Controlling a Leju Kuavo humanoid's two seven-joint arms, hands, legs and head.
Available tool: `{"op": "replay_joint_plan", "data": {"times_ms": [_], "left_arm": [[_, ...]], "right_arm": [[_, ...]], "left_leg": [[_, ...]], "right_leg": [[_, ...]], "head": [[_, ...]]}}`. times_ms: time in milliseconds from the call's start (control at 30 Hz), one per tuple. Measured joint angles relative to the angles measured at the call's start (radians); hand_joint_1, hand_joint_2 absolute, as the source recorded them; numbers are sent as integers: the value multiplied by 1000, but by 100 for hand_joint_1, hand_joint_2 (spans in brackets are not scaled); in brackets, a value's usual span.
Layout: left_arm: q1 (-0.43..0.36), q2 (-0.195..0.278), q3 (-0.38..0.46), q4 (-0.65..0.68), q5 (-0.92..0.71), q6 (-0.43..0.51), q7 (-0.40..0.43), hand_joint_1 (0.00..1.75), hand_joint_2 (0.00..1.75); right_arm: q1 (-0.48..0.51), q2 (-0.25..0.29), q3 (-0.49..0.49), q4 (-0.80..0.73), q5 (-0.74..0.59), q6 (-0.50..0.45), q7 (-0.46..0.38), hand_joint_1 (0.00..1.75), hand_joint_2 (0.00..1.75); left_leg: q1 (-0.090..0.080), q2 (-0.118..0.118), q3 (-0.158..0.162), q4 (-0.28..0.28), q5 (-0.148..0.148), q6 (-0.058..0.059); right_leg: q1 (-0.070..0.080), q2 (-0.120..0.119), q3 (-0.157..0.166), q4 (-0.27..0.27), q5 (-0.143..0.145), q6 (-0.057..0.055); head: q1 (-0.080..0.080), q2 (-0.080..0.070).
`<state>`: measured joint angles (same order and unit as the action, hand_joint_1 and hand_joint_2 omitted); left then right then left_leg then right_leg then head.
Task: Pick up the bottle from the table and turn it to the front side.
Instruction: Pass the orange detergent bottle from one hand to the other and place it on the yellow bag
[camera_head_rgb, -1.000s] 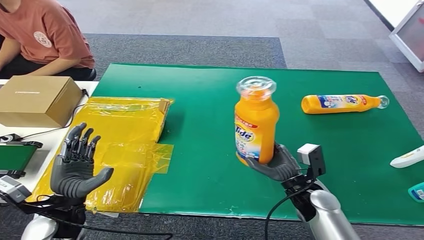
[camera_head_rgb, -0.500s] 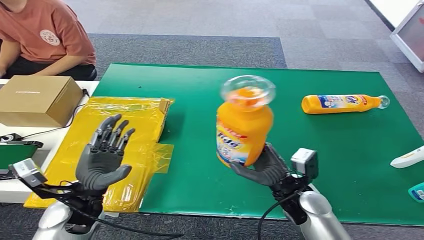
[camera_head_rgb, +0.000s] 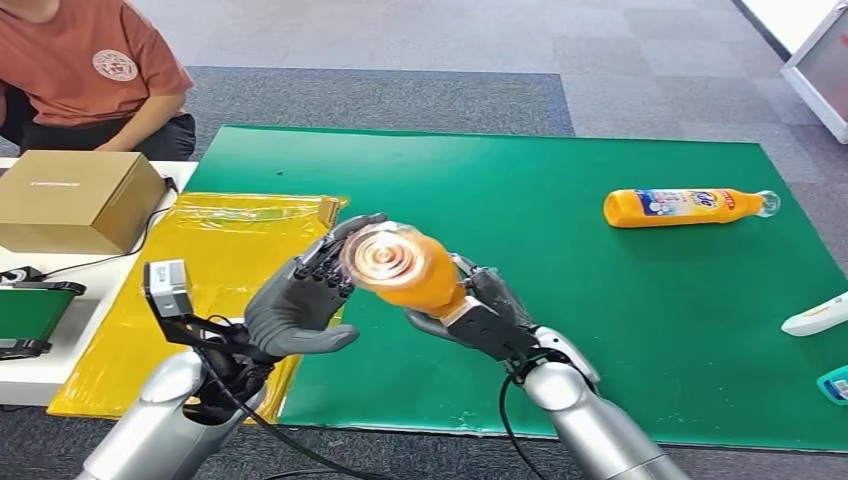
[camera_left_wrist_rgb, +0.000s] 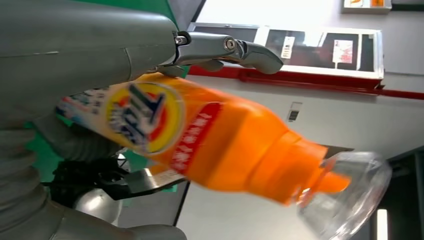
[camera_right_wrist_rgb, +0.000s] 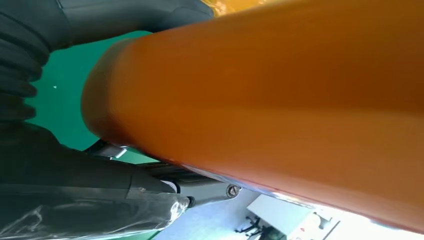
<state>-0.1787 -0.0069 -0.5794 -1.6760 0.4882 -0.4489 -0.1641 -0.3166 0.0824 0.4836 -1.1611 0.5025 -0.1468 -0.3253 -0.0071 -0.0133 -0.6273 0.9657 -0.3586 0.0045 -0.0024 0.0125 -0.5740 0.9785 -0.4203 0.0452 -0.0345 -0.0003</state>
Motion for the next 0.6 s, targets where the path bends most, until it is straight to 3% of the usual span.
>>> {"op": "replay_joint_plan", "data": {"times_ms": [600], "left_arm": [[-48, 62, -48, 28, -120, 57, 54, 0, 175]], "right_arm": [[13, 8, 29, 43, 68, -20, 29, 175, 175]], "left_leg": [[0, 0, -1, 0, 0, 0]], "right_leg": [[0, 0, -1, 0, 0, 0]], "head": [[0, 0]]}}
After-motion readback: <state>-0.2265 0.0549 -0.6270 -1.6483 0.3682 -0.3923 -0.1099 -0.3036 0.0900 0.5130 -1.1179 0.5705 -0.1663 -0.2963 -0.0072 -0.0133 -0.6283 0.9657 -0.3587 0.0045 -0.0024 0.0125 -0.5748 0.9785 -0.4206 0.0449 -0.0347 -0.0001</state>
